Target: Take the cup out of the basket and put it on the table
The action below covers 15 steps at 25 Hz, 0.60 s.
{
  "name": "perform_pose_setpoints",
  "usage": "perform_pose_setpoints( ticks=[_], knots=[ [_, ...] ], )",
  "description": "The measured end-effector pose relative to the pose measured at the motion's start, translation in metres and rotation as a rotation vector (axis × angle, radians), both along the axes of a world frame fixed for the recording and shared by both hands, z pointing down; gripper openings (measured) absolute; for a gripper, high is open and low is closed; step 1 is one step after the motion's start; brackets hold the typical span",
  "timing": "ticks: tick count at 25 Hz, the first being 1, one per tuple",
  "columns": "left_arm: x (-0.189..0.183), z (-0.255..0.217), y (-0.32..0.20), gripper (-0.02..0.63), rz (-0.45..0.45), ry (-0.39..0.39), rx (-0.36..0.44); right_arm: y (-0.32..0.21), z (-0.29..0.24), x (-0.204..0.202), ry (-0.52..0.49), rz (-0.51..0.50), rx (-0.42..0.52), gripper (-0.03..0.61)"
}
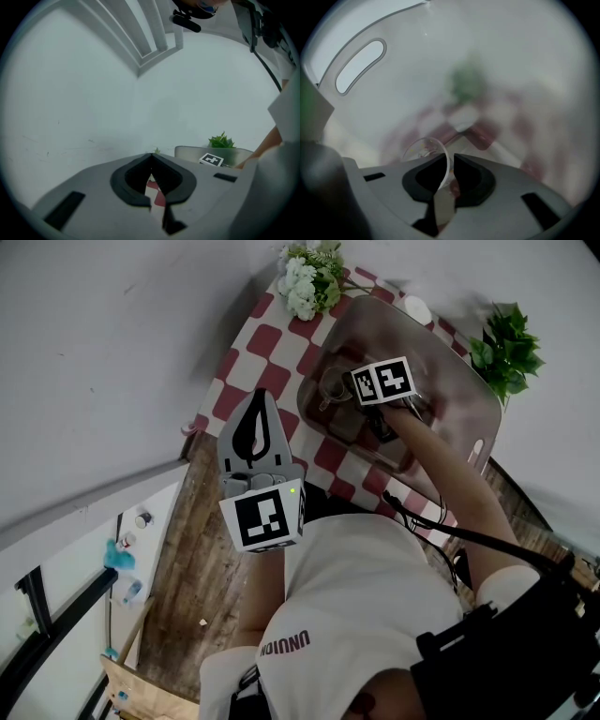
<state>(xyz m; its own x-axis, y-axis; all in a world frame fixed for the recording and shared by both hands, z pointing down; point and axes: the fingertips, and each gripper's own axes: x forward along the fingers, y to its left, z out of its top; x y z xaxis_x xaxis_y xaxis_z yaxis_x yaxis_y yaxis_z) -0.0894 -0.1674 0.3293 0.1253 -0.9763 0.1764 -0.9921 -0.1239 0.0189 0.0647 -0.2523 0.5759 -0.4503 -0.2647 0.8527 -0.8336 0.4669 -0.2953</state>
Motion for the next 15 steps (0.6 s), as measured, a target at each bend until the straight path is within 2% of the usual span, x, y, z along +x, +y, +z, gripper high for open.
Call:
perform_pose_setpoints(
  ticks=[15],
  knots=[
    [-0.0058, -0.0004, 0.0038, 0.012, -0.014, 0.002, -0.003, 0.0032, -0.0028, 0.0078, 0.028, 0.003, -0.002, 0.044]
  ],
)
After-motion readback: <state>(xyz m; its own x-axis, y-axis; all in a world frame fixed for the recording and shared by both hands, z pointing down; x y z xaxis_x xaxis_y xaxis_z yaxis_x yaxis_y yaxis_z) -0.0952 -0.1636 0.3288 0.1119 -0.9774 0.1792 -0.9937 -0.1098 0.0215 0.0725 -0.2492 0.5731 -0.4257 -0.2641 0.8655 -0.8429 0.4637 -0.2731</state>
